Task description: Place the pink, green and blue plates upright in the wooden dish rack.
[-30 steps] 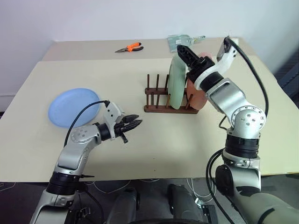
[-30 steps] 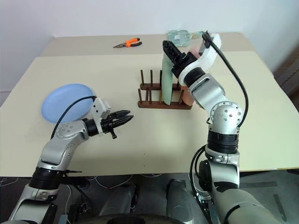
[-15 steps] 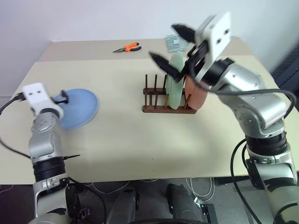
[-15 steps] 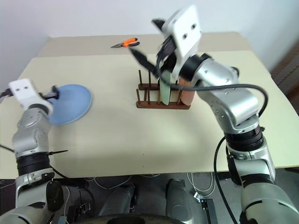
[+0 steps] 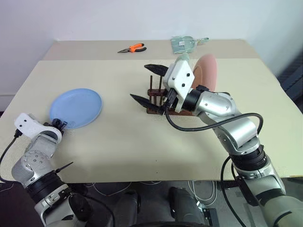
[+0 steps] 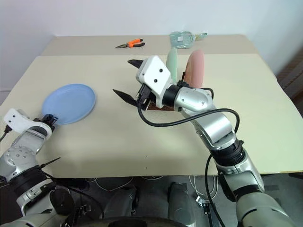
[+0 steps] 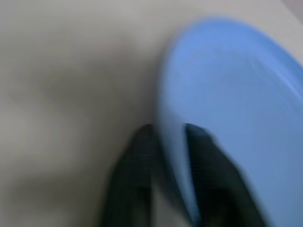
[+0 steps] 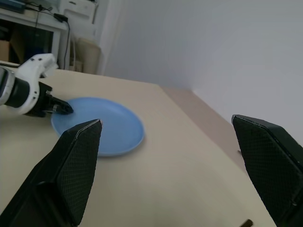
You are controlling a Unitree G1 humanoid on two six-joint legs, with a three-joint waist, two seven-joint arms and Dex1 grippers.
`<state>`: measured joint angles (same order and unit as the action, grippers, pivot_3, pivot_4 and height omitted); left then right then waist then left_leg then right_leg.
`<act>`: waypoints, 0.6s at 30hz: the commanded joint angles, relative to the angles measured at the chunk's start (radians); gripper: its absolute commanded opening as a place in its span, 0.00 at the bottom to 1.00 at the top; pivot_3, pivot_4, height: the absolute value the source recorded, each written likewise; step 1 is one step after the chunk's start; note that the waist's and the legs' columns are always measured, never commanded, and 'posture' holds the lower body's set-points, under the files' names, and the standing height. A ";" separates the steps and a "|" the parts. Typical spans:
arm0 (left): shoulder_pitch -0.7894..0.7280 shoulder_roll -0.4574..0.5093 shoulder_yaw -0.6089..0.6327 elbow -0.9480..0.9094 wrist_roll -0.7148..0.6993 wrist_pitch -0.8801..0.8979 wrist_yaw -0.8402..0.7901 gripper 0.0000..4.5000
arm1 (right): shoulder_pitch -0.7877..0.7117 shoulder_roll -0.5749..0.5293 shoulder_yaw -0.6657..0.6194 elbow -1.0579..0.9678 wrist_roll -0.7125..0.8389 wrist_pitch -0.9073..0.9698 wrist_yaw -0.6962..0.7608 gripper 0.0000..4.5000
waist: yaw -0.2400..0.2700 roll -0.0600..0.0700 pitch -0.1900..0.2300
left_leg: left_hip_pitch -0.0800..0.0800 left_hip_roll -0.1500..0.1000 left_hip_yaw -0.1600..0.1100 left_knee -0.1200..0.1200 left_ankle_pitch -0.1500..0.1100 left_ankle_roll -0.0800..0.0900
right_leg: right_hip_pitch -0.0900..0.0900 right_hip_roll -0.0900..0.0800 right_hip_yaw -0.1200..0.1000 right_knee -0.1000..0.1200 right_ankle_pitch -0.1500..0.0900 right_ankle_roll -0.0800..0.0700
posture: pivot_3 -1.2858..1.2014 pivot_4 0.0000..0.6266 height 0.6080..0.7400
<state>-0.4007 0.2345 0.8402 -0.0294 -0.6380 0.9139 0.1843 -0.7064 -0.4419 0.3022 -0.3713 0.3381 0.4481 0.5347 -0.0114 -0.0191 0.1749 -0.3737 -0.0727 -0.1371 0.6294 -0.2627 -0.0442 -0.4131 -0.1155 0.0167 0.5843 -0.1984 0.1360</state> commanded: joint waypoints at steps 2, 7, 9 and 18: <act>-0.022 0.039 -0.084 -0.026 0.006 -0.067 -0.060 0.01 | -0.002 0.018 -0.016 -0.037 -0.011 0.025 0.019 1.00 | 0.000 0.000 0.000 | 0.000 0.000 0.000 0.000 0.000 0.000 | 0.000 0.000 0.000 0.000 0.000 0.000 | 0.52 0.24 1.00; -0.082 0.104 -0.307 -0.152 0.063 -0.223 -0.237 0.01 | -0.022 -0.030 0.059 -0.028 -0.176 -0.082 0.065 1.00 | 0.003 -0.003 0.001 | -0.001 0.000 0.000 0.000 0.000 -0.001 | 0.000 0.000 0.000 -0.001 0.000 0.000 | 0.52 0.24 1.00; -0.125 0.135 -0.387 -0.193 0.086 -0.231 -0.261 0.01 | -0.027 -0.032 0.088 -0.021 -0.232 -0.136 0.083 1.00 | 0.000 -0.004 0.001 | -0.001 0.000 0.000 0.000 0.000 -0.001 | 0.000 0.000 0.000 -0.001 0.000 0.000 | 0.52 0.24 1.00; -0.303 0.168 -0.497 -0.289 0.010 -0.101 -0.276 0.00 | -0.159 0.037 0.218 0.301 -0.597 -0.378 0.000 0.94 | -0.011 -0.003 0.002 | 0.000 0.001 0.002 -0.002 0.001 -0.001 | -0.002 0.001 0.002 0.000 0.000 -0.001 | 0.52 0.24 1.00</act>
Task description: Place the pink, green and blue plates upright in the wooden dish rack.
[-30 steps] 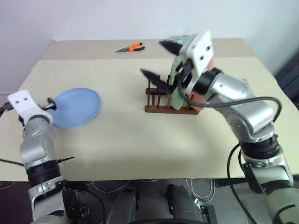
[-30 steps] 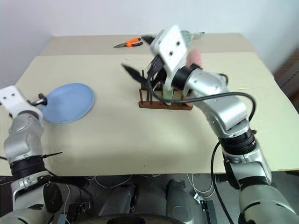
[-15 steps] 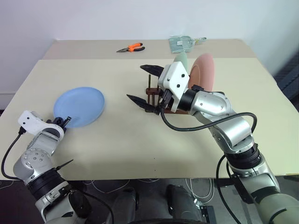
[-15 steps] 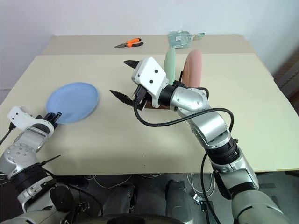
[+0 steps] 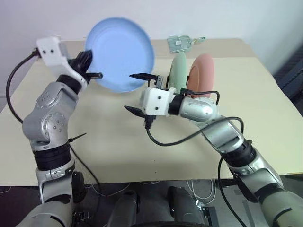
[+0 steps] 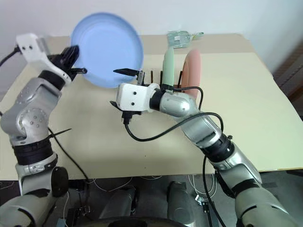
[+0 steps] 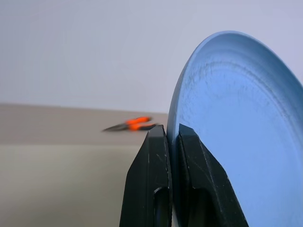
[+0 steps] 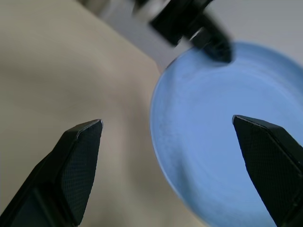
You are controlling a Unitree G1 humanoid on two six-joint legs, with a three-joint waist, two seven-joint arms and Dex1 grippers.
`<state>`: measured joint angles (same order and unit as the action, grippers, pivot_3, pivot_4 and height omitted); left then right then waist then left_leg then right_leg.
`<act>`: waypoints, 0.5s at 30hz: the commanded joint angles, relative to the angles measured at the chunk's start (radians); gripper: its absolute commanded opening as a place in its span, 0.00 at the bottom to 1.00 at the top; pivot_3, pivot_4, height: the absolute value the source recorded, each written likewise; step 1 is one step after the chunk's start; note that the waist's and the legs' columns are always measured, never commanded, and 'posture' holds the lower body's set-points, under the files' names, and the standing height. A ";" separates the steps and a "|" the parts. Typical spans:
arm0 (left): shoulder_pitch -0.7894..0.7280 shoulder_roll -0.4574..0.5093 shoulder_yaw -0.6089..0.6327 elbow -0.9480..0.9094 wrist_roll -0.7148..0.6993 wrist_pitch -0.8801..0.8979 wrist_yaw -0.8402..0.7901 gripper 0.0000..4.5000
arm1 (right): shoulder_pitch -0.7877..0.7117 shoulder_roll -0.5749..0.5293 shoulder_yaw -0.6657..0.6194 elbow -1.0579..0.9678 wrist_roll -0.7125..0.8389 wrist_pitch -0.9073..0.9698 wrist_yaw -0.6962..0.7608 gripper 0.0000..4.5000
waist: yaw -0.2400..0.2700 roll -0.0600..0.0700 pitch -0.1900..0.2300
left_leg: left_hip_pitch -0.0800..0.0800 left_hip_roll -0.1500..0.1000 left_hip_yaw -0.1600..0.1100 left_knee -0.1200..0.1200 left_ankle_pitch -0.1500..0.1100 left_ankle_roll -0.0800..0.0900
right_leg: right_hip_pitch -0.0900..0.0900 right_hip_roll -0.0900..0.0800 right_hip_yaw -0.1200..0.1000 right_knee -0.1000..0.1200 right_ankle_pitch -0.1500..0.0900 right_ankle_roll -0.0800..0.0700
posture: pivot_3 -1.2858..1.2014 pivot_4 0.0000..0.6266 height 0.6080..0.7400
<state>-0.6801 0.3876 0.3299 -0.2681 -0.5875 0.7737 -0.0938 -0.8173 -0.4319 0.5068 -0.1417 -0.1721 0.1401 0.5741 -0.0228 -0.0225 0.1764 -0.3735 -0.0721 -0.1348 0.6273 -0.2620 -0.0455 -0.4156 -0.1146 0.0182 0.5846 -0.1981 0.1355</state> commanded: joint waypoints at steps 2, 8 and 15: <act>-0.029 0.014 0.021 -0.071 -0.073 0.066 -0.002 0.00 | -0.072 0.036 0.025 0.146 -0.158 -0.116 -0.063 0.81 | 0.003 0.000 0.000 | -0.001 0.000 0.000 0.000 0.000 0.000 | -0.001 0.000 0.000 0.000 0.000 0.000 | 0.52 0.24 1.00; -0.024 0.005 0.079 -0.091 -0.163 0.112 0.018 0.00 | -0.082 0.062 0.002 0.226 -0.225 -0.179 -0.074 0.10 | 0.005 -0.002 0.001 | -0.001 0.000 0.000 0.000 0.000 0.000 | -0.001 0.000 0.001 0.000 0.000 0.000 | 0.52 0.24 1.00; -0.106 -0.078 0.247 -0.032 -0.264 -0.033 0.123 0.45 | -0.049 0.093 -0.027 0.198 -0.227 -0.248 -0.084 0.00 | 0.009 -0.005 0.003 | -0.002 0.000 -0.001 0.001 0.001 -0.001 | -0.001 0.000 0.001 0.000 0.000 0.000 | 0.52 0.24 1.00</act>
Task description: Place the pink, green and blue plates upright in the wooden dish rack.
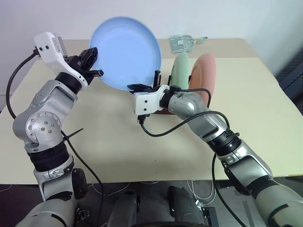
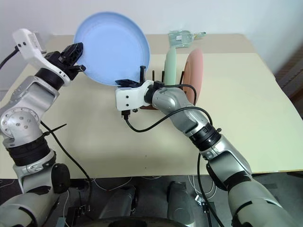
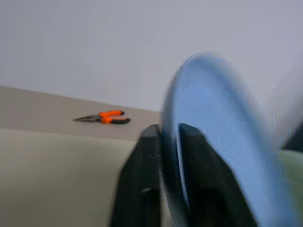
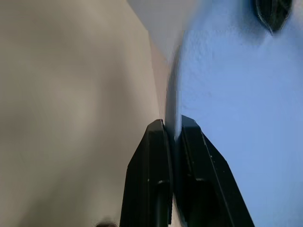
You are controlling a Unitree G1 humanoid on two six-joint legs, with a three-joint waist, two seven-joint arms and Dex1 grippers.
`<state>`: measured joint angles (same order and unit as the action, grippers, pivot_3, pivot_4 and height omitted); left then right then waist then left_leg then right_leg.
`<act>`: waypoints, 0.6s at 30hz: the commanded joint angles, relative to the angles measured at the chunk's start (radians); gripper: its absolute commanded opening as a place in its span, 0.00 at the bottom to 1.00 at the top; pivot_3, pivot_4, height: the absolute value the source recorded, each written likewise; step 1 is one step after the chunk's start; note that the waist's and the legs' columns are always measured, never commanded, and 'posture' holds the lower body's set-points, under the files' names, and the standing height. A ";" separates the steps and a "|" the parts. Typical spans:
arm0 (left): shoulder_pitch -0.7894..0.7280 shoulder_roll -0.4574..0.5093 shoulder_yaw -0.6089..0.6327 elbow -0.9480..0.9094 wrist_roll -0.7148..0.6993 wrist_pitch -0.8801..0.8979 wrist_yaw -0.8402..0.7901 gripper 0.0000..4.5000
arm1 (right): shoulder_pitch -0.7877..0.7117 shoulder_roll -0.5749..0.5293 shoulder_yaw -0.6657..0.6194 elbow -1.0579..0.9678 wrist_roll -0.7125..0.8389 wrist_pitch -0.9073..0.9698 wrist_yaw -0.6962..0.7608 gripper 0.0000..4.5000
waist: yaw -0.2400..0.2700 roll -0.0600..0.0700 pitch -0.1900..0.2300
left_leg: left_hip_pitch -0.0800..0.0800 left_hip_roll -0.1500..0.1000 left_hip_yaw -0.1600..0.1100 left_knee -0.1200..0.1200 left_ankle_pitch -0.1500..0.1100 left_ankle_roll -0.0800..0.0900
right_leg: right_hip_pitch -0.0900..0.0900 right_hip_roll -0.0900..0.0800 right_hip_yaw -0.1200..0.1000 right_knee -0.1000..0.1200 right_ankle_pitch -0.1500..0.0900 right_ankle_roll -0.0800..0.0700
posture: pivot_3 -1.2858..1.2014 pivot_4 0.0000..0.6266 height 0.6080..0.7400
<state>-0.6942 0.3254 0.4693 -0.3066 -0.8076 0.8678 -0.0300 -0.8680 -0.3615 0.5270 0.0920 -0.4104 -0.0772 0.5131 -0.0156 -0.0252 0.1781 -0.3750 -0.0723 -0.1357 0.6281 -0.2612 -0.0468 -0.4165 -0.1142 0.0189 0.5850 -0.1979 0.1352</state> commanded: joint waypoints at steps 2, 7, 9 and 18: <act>-0.122 -0.001 0.158 0.062 0.000 -0.220 0.102 0.67 | 0.024 0.051 -0.072 -0.061 0.052 -0.021 -0.022 0.00 | 0.000 -0.003 0.001 | 0.000 0.000 -0.001 0.000 0.001 -0.002 | 0.000 0.001 0.000 0.000 0.001 -0.001 | 0.52 0.24 1.00; 0.028 0.190 0.060 0.170 0.296 -0.475 -0.049 0.67 | 0.098 0.206 -0.220 -0.216 0.328 0.151 0.001 0.00 | -0.014 -0.002 0.001 | 0.002 0.001 0.001 -0.004 0.004 -0.006 | -0.002 0.002 0.002 0.001 0.001 -0.001 | 0.52 0.24 1.00; 0.130 0.200 0.020 0.208 0.349 -0.543 -0.111 0.67 | 0.130 0.295 -0.311 -0.312 0.512 0.316 -0.012 0.00 | -0.008 -0.002 0.001 | 0.002 0.001 0.001 -0.005 0.004 -0.006 | -0.003 0.002 0.003 0.001 0.001 -0.001 | 0.52 0.24 1.00; 0.533 0.149 -0.309 0.096 0.442 -0.637 -0.415 0.67 | 0.164 0.527 -0.621 -0.529 0.982 0.801 -0.327 0.00 | 0.001 -0.002 0.000 | 0.000 0.001 -0.001 -0.005 0.001 -0.002 | -0.004 0.001 0.002 0.003 0.000 -0.006 | 0.52 0.24 1.00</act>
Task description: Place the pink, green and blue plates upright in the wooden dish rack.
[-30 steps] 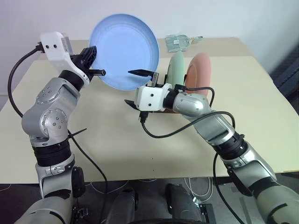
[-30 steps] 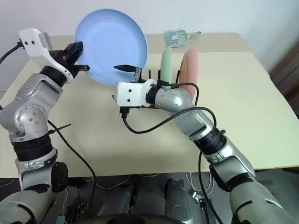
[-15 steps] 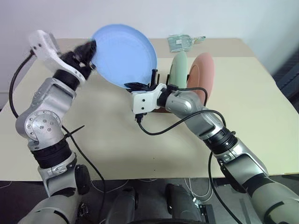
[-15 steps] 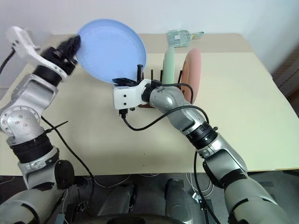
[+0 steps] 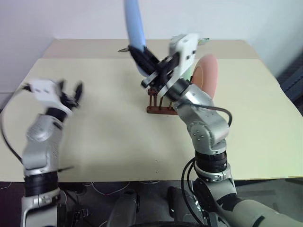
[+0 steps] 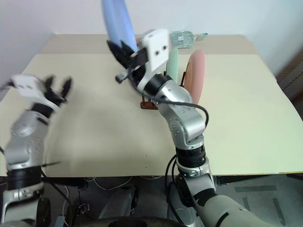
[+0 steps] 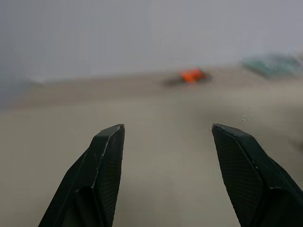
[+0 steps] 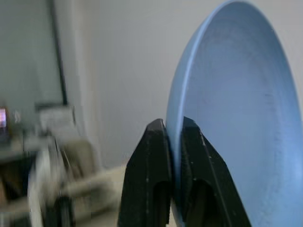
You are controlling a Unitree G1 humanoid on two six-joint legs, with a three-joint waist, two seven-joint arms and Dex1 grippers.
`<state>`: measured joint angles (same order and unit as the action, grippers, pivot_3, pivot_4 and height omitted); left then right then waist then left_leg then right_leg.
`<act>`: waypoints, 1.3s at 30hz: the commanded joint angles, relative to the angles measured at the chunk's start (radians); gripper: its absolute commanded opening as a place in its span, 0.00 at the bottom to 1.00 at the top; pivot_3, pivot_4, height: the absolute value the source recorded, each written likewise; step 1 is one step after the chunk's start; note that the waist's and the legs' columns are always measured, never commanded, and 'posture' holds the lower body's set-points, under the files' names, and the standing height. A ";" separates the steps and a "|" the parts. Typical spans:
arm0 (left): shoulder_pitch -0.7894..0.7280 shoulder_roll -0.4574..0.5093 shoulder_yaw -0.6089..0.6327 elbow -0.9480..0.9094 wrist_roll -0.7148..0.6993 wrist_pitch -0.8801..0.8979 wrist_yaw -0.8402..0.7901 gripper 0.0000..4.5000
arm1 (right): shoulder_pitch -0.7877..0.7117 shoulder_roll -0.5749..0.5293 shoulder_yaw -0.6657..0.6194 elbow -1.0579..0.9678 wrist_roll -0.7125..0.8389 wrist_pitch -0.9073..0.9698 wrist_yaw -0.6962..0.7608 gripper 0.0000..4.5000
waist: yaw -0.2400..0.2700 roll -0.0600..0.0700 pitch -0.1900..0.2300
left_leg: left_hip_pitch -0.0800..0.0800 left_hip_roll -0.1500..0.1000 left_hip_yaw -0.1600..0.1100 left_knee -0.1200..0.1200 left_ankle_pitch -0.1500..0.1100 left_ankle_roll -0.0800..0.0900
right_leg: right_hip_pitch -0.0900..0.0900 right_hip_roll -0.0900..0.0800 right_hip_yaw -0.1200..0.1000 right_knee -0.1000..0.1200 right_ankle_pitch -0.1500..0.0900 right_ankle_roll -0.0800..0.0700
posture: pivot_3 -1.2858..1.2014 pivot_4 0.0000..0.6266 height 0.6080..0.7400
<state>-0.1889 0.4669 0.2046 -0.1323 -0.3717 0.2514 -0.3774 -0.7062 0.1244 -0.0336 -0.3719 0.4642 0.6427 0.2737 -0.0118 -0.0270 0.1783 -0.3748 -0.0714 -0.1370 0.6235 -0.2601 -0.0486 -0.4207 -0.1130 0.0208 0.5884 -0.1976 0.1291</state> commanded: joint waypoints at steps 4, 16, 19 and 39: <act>0.090 0.006 -0.099 -0.098 -0.005 -0.012 -0.142 0.67 | 0.012 0.057 -0.096 -0.082 0.206 0.153 -0.186 0.00 | -0.010 0.003 0.000 | 0.000 0.001 0.001 -0.002 0.000 0.000 | -0.006 0.000 0.000 0.006 -0.001 -0.001 | 0.52 0.24 1.00; 0.085 -0.018 -0.123 -0.105 0.008 0.001 -0.164 0.67 | -0.010 0.016 -0.121 0.028 0.316 0.182 -0.290 0.00 | -0.007 0.004 0.000 | 0.001 0.001 0.001 -0.002 0.000 0.000 | -0.005 0.001 0.000 0.006 -0.001 -0.001 | 0.52 0.24 1.00; 0.085 -0.022 -0.126 -0.107 0.012 0.001 -0.165 0.67 | -0.050 0.013 -0.146 0.102 0.324 0.169 -0.311 0.00 | -0.007 0.004 0.000 | 0.001 0.001 0.001 -0.002 0.000 0.000 | -0.005 0.001 0.000 0.006 -0.001 -0.001 | 0.52 0.24 1.00; 0.086 -0.007 -0.118 -0.072 0.066 -0.009 -0.157 0.68 | 0.089 -0.682 -0.304 -0.097 0.198 0.034 0.145 0.65 | 0.007 0.001 -0.001 | 0.000 0.001 0.001 0.000 0.000 0.001 | -0.001 0.000 -0.001 0.003 -0.003 0.000 | 0.52 0.24 1.00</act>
<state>-0.0967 0.4429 0.0614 -0.2016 -0.3223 0.2673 -0.5324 -0.6572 -0.5083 -0.2357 -0.4532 0.6456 0.6665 0.3780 -0.0046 -0.0256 0.1772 -0.3748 -0.0707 -0.1359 0.6231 -0.2602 -0.0478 -0.4202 -0.1131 0.0194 0.5900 -0.2017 0.1283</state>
